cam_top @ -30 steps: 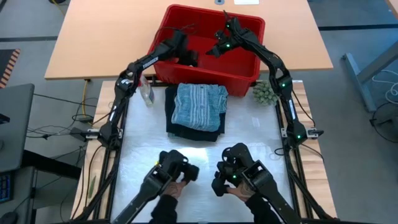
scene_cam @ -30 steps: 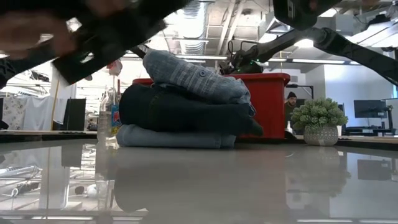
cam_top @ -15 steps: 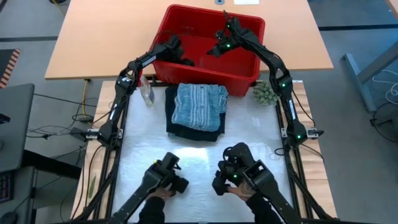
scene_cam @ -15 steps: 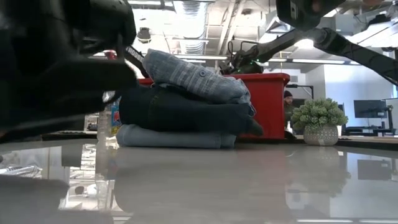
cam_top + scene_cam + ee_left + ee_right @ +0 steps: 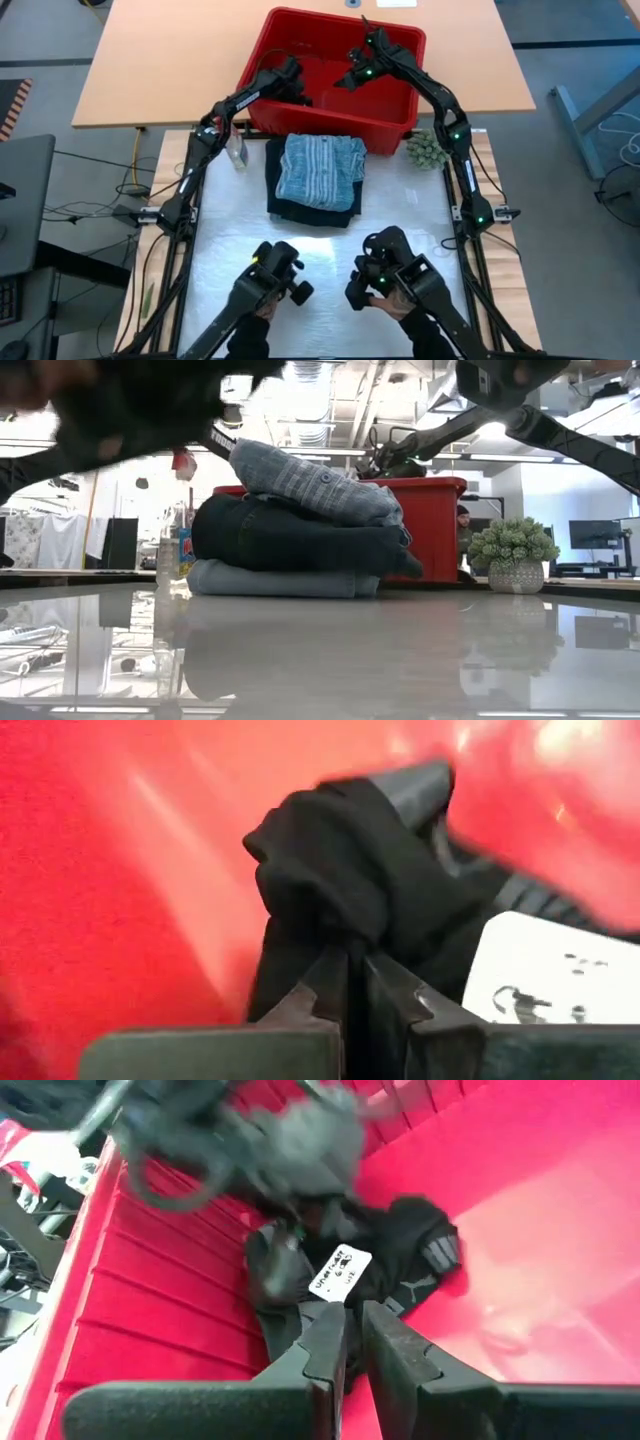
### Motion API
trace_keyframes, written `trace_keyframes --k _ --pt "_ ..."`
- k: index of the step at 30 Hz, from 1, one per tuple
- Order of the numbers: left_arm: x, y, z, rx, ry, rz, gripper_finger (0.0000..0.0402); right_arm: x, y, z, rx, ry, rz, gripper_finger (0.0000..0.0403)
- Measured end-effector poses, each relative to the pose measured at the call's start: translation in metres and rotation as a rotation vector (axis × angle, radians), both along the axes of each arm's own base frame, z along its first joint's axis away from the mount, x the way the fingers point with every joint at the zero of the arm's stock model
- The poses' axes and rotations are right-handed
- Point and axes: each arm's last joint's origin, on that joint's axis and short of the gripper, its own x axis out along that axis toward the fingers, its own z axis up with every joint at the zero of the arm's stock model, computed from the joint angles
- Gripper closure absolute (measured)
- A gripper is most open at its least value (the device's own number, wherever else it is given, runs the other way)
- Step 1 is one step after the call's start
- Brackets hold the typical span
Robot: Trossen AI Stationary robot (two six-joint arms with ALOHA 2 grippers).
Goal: Fold Laundry from Bin
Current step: Fold the black underwear from the red laundry
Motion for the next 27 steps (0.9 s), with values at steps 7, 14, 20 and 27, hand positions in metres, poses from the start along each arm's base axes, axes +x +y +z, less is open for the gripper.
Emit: trace_keyframes --k 7,14,20,27 --pt "-0.015 -0.020 0.119 0.254 -0.167 -0.017 0.0400 -0.013 -0.008 -0.001 0.006 0.005 -0.027 0.0335" --pt "-0.033 -0.048 0.192 0.389 -0.326 -0.052 0.0401 -0.024 -0.015 0.000 0.010 0.002 -0.055 0.0335" --pt "-0.056 -0.085 0.255 0.469 -0.484 -0.115 0.0401 -0.023 -0.007 0.011 0.052 -0.088 0.056 0.0335" --pt "-0.097 -0.162 0.336 0.477 -0.773 -0.398 0.0401 -0.021 0.040 0.080 -0.058 -0.223 0.272 0.0336"
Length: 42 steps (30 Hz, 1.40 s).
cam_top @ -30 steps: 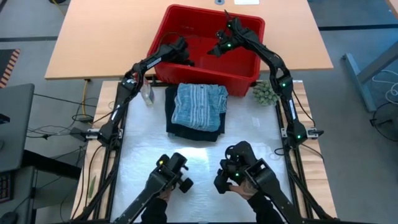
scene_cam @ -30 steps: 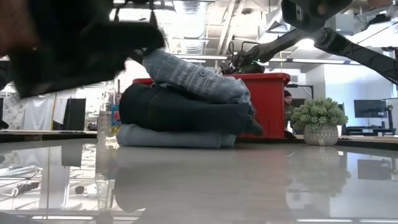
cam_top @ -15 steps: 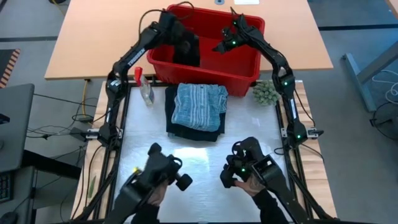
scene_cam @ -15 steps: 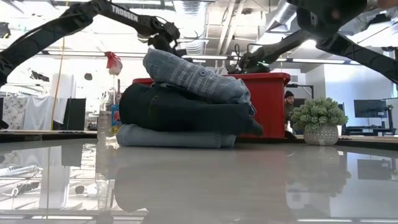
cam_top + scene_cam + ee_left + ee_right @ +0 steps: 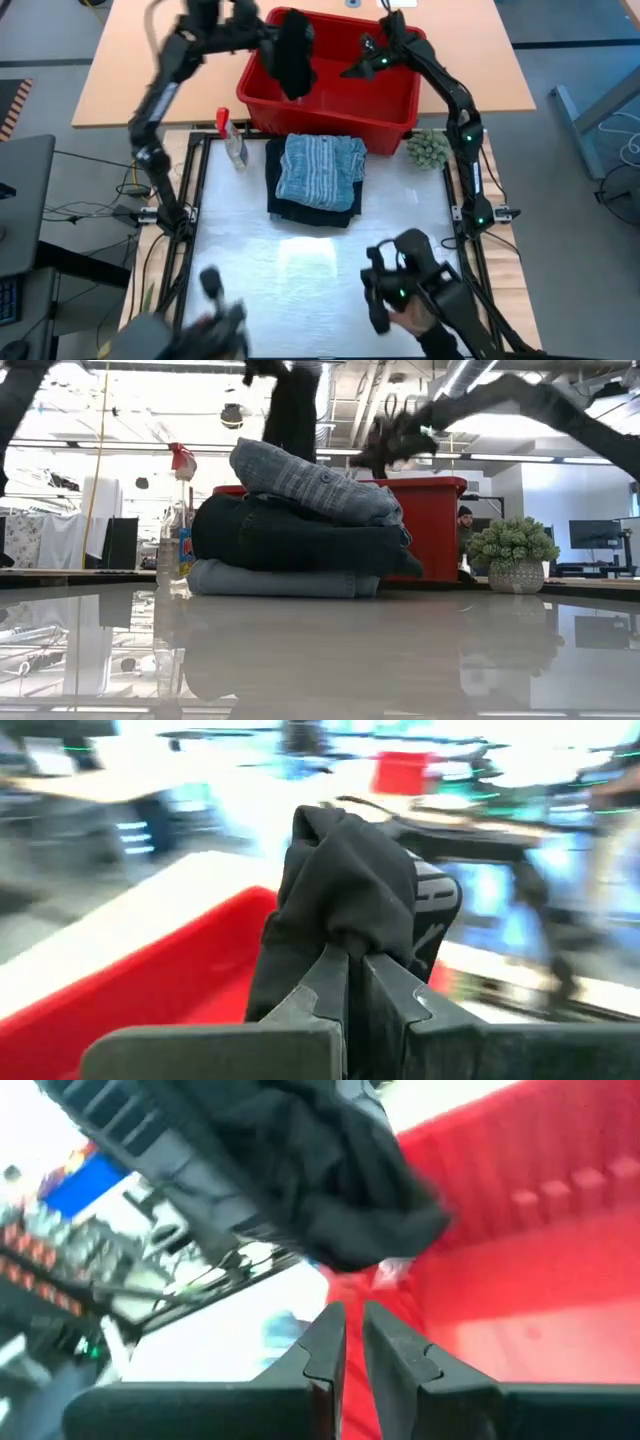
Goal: Fold Laundry from Bin
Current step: Fold the black underwear from the red laundry
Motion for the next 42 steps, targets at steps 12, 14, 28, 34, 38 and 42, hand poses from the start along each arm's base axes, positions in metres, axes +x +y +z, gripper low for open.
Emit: trace_keyframes --k 12,14,28,34,38,42 --pt "-0.019 -0.157 0.023 -0.094 0.120 -0.639 0.0401 0.002 0.187 0.105 -0.200 0.149 0.237 0.0336" --pt "-0.014 -0.182 0.023 -0.101 0.149 -0.717 0.0401 0.001 0.223 0.108 -0.184 0.217 0.324 0.0336" --pt "0.008 -0.333 0.012 -0.083 0.262 -0.703 0.0401 0.013 0.429 0.125 -0.376 0.348 0.603 0.0336" --pt "0.047 -0.390 -0.040 -0.145 0.287 -0.725 0.0401 0.008 0.513 0.090 -0.419 0.499 0.579 0.0336" --pt "0.067 -0.418 -0.089 -0.261 0.310 -0.790 0.0401 -0.002 0.568 0.066 -0.398 0.424 0.487 0.0336" --pt "0.072 -0.433 -0.129 -0.342 0.338 -0.836 0.0401 -0.011 0.601 0.057 -0.293 0.261 0.340 0.0336"
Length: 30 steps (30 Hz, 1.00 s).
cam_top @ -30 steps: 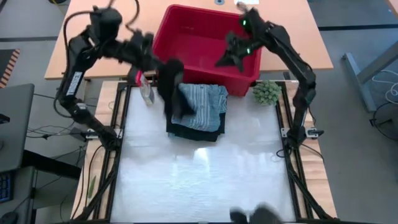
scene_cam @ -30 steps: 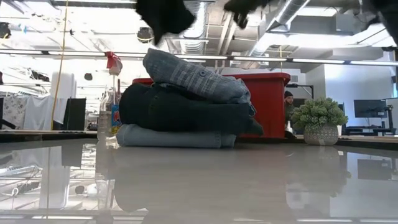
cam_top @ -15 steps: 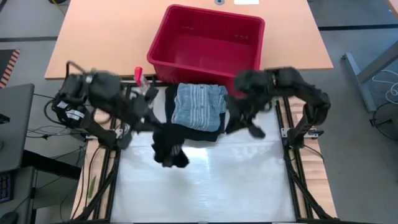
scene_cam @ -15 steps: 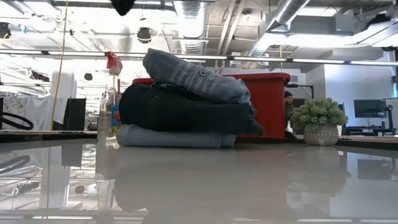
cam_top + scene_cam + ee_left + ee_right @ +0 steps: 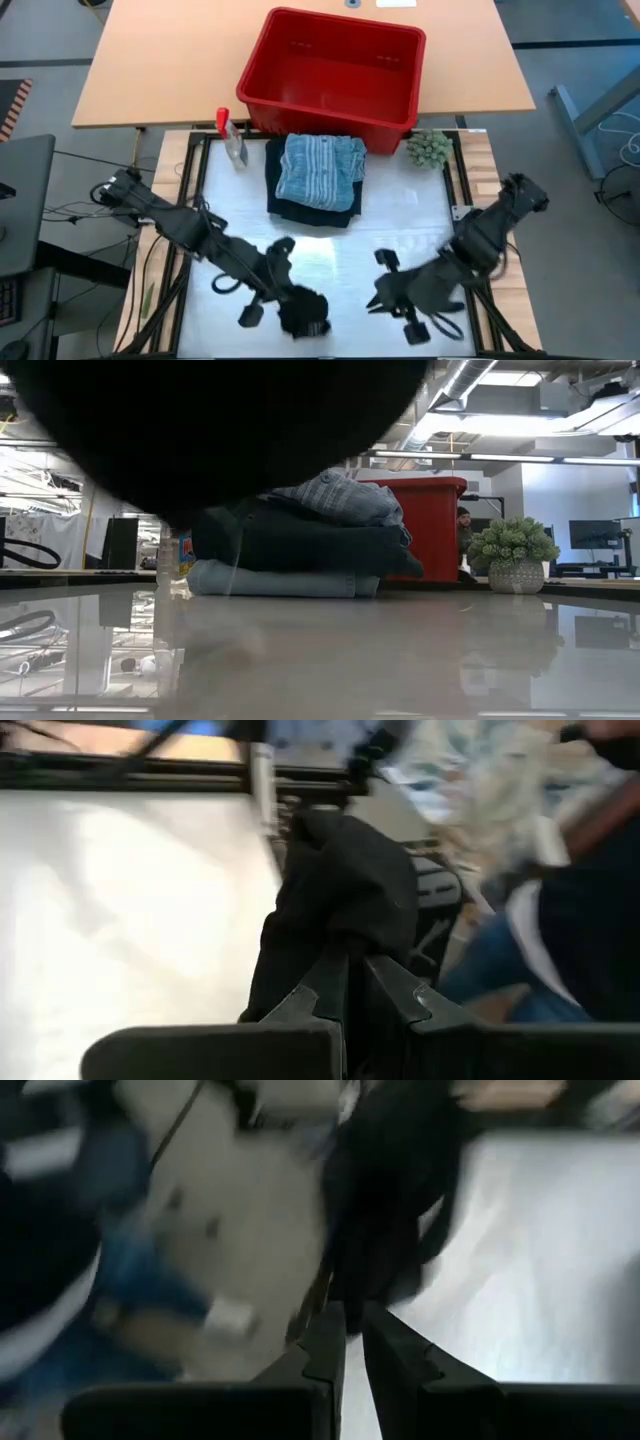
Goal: Fold Laundry from Bin
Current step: Fold the black underwear from the red laundry
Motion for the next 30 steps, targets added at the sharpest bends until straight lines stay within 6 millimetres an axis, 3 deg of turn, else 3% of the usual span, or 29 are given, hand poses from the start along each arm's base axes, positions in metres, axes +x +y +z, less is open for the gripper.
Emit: trace_keyframes --k 4,8,12,14,18,21,30 --pt "-0.013 0.002 -0.019 -0.069 -0.160 -0.094 0.0401 0.000 0.018 -0.013 -0.044 -0.178 -0.199 0.0336" --pt "-0.031 0.026 -0.048 -0.231 -0.334 -0.031 0.0401 0.019 0.031 -0.035 -0.113 -0.305 -0.398 0.0336" --pt "-0.042 0.044 -0.098 -0.398 -0.344 0.081 0.0402 0.048 0.022 -0.044 -0.226 -0.384 -0.544 0.0336" --pt "-0.047 0.049 -0.113 -0.467 -0.358 0.099 0.0402 0.066 0.014 -0.052 -0.242 -0.391 -0.603 0.0335" --pt "-0.053 0.057 -0.139 -0.544 -0.316 0.126 0.0402 0.089 0.000 -0.066 -0.251 -0.326 -0.494 0.0325" --pt "-0.055 0.059 -0.146 -0.576 -0.283 0.133 0.0402 0.094 -0.005 -0.066 -0.289 -0.313 -0.392 0.0300" --pt "-0.056 0.059 -0.146 -0.620 -0.290 0.142 0.0401 0.082 0.009 -0.065 -0.664 -0.330 -0.033 0.0179"
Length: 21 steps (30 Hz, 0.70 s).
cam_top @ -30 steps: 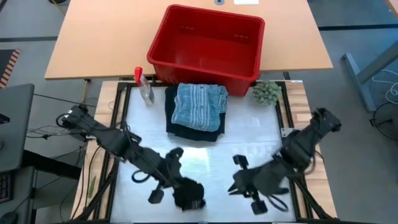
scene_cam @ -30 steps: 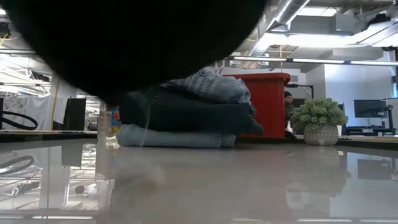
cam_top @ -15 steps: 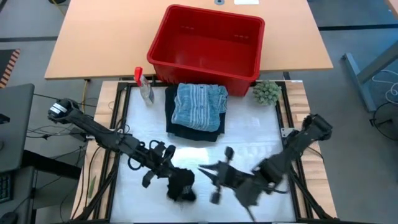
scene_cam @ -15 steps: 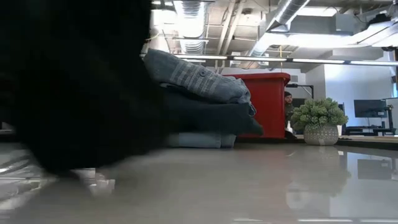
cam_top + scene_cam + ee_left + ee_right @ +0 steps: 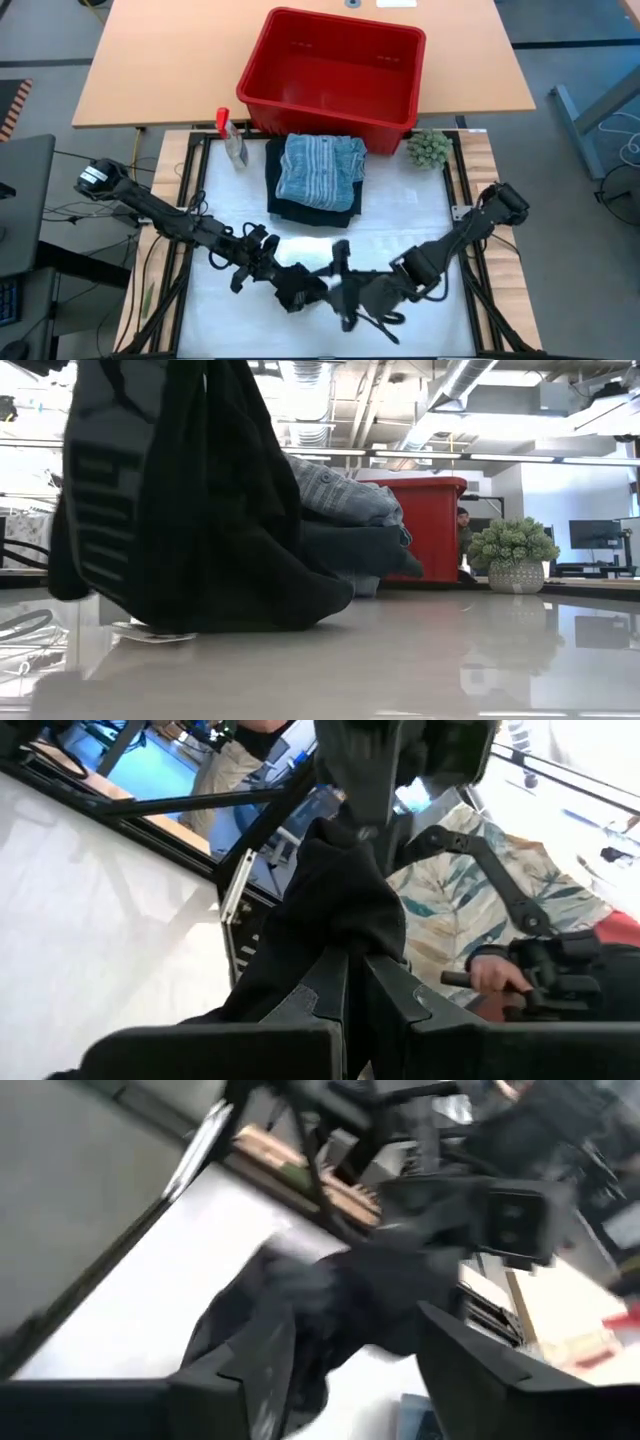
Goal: Fold Laundry from Bin
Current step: Fold the black underwear from the red laundry
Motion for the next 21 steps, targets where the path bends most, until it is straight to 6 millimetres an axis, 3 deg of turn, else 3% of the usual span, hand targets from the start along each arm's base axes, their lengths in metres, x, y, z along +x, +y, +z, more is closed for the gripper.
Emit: trace_keyframes --k 4,11,21 --pt "0.000 0.000 0.000 -0.012 0.003 0.015 0.0401 -0.004 0.005 -0.009 -0.100 0.069 0.045 0.0154" --pt "0.001 0.002 0.003 -0.055 -0.010 0.074 0.0401 -0.004 0.002 -0.008 -0.284 0.062 0.026 0.0158" --pt "0.000 0.003 0.010 -0.113 -0.061 0.093 0.0401 0.007 -0.008 -0.001 -0.407 0.012 0.039 0.0158"
